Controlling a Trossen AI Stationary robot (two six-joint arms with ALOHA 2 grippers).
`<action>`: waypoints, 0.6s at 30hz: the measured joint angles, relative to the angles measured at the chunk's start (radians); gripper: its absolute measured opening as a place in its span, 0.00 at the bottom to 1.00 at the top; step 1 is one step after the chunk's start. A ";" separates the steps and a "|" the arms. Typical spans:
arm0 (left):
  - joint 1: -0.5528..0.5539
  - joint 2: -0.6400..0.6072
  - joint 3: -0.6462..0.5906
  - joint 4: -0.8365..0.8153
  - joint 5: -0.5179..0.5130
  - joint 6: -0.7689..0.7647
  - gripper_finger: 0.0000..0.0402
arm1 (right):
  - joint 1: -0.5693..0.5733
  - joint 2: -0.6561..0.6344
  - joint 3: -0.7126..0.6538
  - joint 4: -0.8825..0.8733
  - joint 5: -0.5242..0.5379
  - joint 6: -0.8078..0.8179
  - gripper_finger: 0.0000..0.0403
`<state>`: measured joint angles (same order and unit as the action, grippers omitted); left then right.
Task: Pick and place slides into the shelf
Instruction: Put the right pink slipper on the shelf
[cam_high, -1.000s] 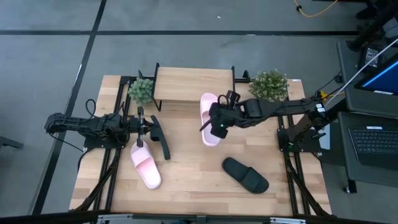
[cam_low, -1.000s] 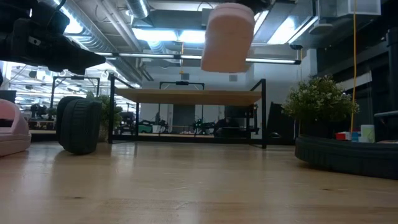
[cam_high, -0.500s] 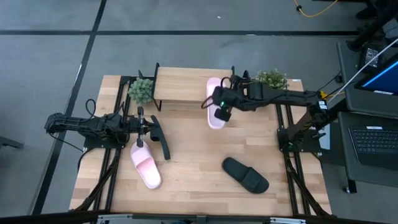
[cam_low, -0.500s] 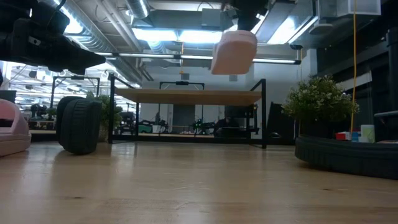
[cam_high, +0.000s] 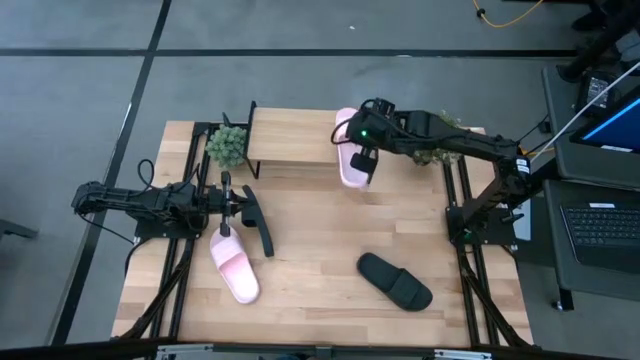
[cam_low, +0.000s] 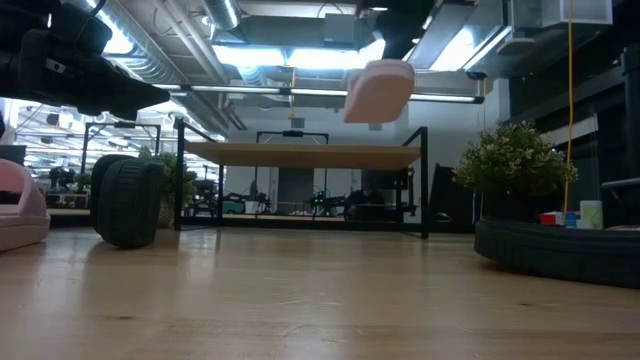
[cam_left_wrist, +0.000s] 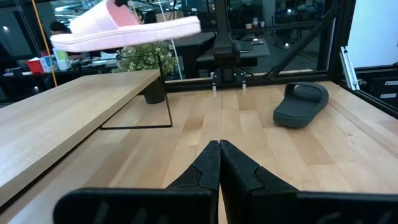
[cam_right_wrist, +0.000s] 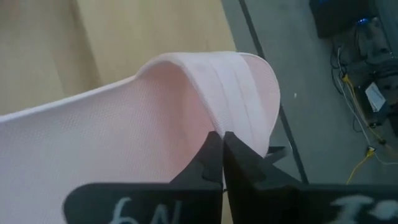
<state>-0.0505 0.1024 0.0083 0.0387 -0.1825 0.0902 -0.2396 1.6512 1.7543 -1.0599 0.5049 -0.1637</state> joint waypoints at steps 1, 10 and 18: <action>0.000 0.000 0.000 0.000 0.000 0.000 0.00 | -0.013 0.000 0.000 0.008 -0.005 -0.004 0.00; 0.000 0.000 0.000 0.000 -0.004 0.000 0.00 | -0.101 0.000 0.000 0.010 -0.012 0.001 0.00; 0.000 0.000 0.000 0.000 -0.007 0.000 0.00 | -0.130 0.004 -0.018 0.042 -0.073 -0.007 0.00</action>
<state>-0.0506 0.1024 0.0085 0.0388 -0.1898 0.0906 -0.3699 1.6547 1.7363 -1.0181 0.4318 -0.1709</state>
